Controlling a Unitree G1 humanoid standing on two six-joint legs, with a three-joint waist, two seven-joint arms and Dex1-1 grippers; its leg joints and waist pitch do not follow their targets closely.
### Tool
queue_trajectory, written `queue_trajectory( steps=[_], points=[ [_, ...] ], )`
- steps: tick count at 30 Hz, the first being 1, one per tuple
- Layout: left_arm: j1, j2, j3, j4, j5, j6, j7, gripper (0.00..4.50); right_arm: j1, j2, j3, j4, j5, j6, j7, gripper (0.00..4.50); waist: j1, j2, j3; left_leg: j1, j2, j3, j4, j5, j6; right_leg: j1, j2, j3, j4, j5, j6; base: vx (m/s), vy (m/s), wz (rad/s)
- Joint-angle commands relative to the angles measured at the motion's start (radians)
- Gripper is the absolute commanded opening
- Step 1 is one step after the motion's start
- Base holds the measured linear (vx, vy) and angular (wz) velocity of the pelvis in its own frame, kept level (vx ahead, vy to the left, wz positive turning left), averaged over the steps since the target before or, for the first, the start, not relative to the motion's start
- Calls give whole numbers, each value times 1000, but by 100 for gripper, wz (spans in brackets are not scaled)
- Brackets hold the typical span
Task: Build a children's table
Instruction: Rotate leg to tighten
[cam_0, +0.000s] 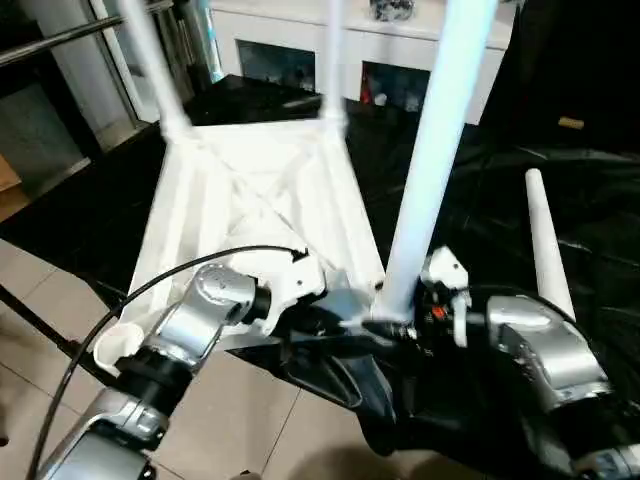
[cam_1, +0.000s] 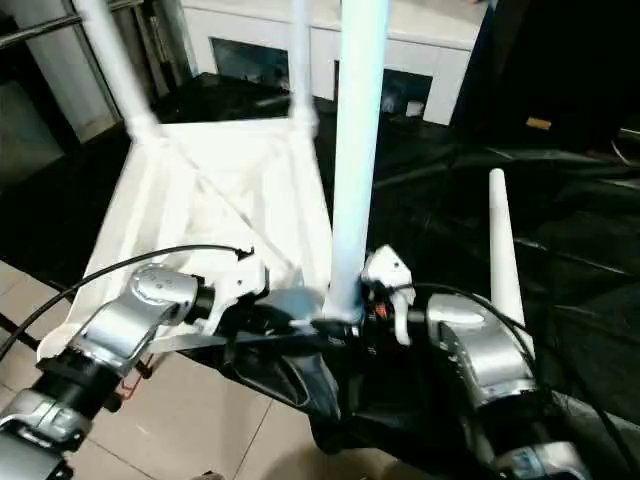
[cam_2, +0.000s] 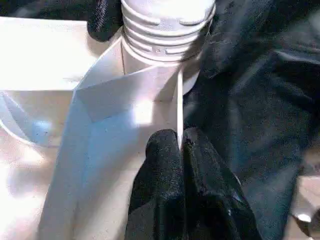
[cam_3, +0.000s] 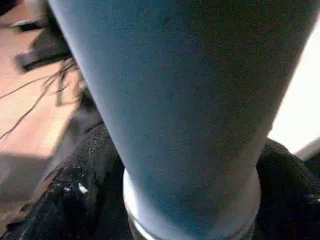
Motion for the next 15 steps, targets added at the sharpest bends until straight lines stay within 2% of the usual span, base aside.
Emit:
queue_trajectory(
  steps=[1,4,9,13,15],
  points=[
    [1,-7,-38,-44,-30,-11,-53,0,15,3,67,-38,23,23,64,354,-1,-4,-56,-2,28,-2,-68,-121,74,59,-71,41,-69,-125,-234,0,0,0],
    [6,14,-41,-55,-34,-13,-82,0,22,-7,75,-60,25,44,77,335,-1,-3,-56,0,28,-2,-68,-125,65,56,-70,42,-70,-140,-232,0,0,0],
    [6,20,-34,-46,-27,-18,-70,0,36,5,81,-77,21,48,66,292,-2,-5,-59,-3,26,-2,-67,-103,61,58,-70,41,-66,-114,-233,0,0,0],
    [1,2,-23,-32,-18,-7,-25,0,47,28,78,-81,15,40,27,281,-2,-4,-59,-3,25,-2,-66,-93,62,58,-69,40,-64,-90,-235,0,0,0],
    [-17,-34,-3,-8,-12,19,53,0,32,90,48,-13,-33,25,-127,280,-4,-3,-55,-2,23,-1,-68,-120,52,56,-70,41,-72,-143,-226,0,0,0]
  ],
)
